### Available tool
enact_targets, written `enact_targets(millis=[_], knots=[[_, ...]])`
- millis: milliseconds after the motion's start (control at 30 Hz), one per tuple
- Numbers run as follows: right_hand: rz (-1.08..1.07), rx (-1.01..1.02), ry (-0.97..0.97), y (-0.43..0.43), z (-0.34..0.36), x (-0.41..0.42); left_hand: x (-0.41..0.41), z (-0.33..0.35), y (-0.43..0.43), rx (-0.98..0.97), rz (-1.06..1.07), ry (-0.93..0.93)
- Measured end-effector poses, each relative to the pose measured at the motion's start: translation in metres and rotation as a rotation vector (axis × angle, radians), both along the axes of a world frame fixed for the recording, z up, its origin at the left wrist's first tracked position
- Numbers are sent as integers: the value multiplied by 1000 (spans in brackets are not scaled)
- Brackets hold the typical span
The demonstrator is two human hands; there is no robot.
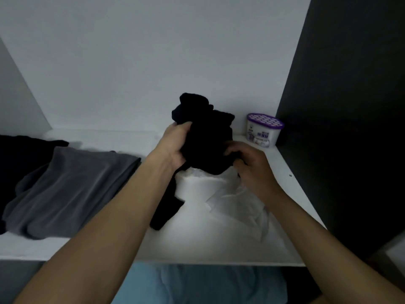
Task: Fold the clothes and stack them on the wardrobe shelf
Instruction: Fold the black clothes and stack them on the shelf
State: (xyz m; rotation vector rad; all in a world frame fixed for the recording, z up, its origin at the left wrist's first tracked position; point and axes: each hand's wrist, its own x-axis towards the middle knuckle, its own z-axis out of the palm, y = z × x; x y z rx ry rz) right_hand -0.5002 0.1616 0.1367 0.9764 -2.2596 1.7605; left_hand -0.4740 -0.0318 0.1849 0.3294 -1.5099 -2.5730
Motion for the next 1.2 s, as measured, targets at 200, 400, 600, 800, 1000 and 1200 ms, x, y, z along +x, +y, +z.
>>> enact_targets(millis=[200,400,600,800,1000,1200], knots=[[195,-433,-1063,-22,8,62,122,17,-23,62,-1,80],[472,-608,-959,-65,21,163,236,-7,-51,131,-67,56],[300,-502,-851,-88,-12,249,320,-67,-87,119,64,-136],[166,-308,-817,-69,-52,332,382,-137,-91,216,99,-274],[-27,-155,-824,-17,-92,385,440,-207,-67,163,203,-536],[-213,-555,-1011,51,-113,402,474,-259,-39,187,379,-650]])
